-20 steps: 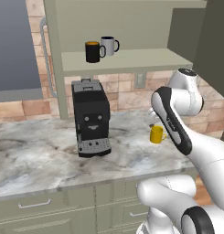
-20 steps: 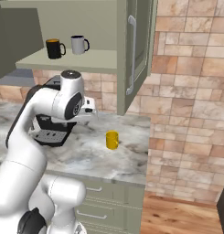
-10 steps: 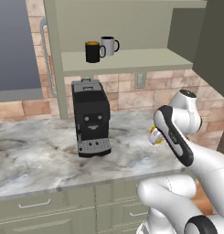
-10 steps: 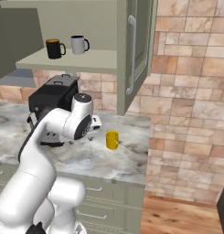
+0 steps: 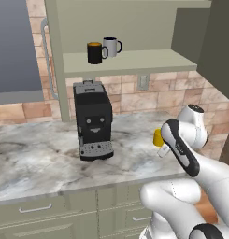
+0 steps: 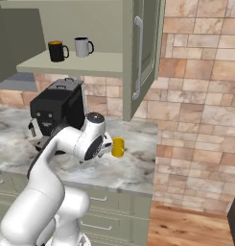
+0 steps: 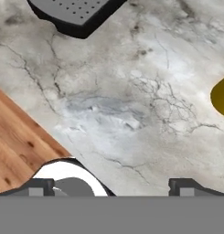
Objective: Pick the mug on the counter and place it in the cabinet with the handle facing the right, like the mugs already inside.
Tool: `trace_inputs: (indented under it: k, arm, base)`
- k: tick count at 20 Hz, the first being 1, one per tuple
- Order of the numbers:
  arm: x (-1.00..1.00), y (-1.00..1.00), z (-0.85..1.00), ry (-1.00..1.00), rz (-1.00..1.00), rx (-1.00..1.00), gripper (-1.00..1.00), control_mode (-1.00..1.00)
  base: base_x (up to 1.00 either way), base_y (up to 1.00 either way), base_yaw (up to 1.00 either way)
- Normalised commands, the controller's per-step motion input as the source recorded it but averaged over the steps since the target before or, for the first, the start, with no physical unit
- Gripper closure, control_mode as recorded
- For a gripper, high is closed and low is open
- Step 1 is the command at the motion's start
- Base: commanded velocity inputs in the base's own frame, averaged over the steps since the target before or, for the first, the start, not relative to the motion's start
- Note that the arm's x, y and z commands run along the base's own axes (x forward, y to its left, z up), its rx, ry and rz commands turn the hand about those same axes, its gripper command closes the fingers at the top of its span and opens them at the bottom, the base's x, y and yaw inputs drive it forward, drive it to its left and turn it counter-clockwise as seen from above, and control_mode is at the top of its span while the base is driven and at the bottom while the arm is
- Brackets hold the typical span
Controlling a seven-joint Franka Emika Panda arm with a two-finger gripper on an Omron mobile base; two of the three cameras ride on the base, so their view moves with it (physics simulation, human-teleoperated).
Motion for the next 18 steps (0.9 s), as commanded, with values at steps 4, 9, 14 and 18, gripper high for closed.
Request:
trace_inputs:
  k: [4,9,14,18]
  arm:
    - [0.03,-0.39,-0.03,0.00,0.06,0.00,-1.00,-1.00]
    - [0.18,-0.32,0.00,0.00,0.01,0.00,-1.00,-1.00]
    - [0.30,-0.25,-0.02,0.00,0.00,0.00,-1.00,-1.00]
    - [0.36,-0.22,-0.05,0.00,-0.01,0.00,-1.00,-1.00]
  base:
    - [0.00,0.00,0.00]
    - [0.00,0.00,0.00]
    - [0.00,0.00,0.00]
    - [0.00,0.00,0.00]
